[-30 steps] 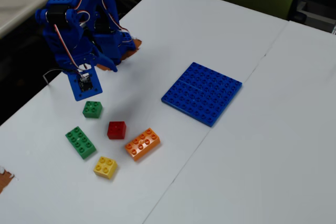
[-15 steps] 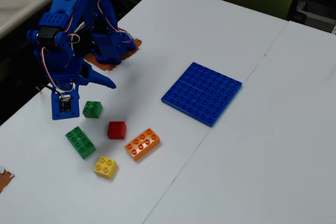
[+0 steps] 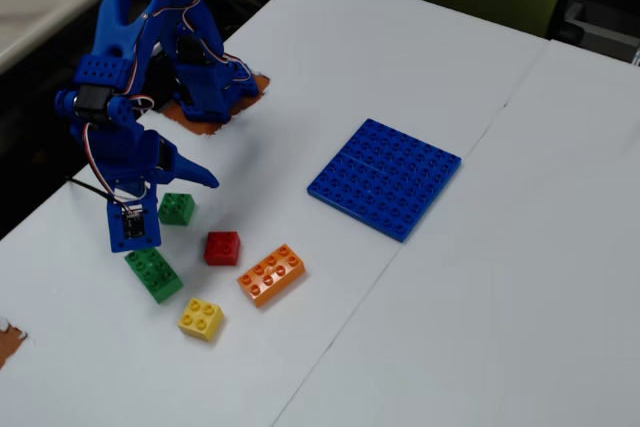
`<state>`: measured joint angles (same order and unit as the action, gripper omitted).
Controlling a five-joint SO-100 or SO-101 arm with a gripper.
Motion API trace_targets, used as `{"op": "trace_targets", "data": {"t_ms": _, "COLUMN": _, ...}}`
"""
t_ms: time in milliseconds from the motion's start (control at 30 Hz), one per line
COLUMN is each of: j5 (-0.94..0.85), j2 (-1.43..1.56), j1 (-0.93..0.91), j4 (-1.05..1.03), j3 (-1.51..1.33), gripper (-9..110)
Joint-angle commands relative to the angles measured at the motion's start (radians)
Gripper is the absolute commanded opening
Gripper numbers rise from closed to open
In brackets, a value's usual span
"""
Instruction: Pick up the 2x2 green block and go up the 8x8 blue block.
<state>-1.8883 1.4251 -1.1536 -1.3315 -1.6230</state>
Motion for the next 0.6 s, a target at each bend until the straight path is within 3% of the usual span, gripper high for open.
{"op": "trace_targets", "data": {"t_ms": 0, "j5": 0.002, "j2": 0.003, "j1": 0.011, "j4": -0.002, "j3": 0.018, "gripper": 40}}
{"op": "trace_targets", "data": {"t_ms": 567, "j5": -0.011, "j2": -0.075, "j1": 0.020, "j4": 0.052, "j3": -0.017, "gripper": 33}}
